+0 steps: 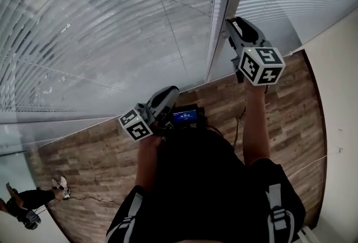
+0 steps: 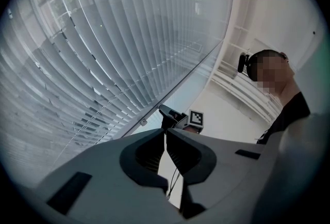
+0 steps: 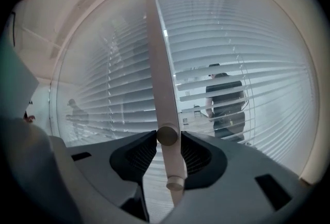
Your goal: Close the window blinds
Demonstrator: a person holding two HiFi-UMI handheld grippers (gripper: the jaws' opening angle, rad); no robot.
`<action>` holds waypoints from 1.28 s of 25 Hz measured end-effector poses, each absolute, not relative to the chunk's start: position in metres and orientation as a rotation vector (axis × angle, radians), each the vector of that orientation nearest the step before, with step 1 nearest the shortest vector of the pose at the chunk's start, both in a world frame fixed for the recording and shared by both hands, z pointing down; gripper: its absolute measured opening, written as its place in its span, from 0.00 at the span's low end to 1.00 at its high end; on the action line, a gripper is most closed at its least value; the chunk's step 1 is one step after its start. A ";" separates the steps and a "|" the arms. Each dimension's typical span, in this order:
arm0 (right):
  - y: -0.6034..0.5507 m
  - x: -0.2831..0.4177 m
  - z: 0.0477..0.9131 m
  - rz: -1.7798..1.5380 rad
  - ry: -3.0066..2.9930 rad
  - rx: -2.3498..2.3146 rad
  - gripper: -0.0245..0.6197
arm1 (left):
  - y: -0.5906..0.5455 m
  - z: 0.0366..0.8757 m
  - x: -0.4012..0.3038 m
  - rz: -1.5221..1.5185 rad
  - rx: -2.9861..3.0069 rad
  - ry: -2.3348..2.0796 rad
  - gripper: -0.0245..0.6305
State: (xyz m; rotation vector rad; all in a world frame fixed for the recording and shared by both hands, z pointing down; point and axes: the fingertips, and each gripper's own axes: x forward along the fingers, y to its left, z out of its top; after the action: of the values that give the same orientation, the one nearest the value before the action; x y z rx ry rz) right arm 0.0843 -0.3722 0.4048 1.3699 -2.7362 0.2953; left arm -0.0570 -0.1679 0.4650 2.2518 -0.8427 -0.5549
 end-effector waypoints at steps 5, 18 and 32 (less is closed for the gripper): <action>-0.366 0.084 0.402 -0.077 -2.539 1.433 0.24 | -0.169 0.469 -0.056 -0.549 2.249 -0.846 0.06; -0.364 0.085 0.407 -0.188 -2.410 1.469 0.24 | -0.168 0.479 -0.057 -0.559 2.243 -0.869 0.06; -0.342 0.102 0.423 0.138 -2.743 1.380 0.24 | -0.148 0.492 -0.051 -0.528 2.167 -0.923 0.06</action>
State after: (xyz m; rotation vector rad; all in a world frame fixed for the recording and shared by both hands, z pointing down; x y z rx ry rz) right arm 0.1017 -0.3422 0.4226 1.3800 -2.7435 0.1381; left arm -0.0512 -0.1482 0.4925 2.1674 -0.9230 -0.5276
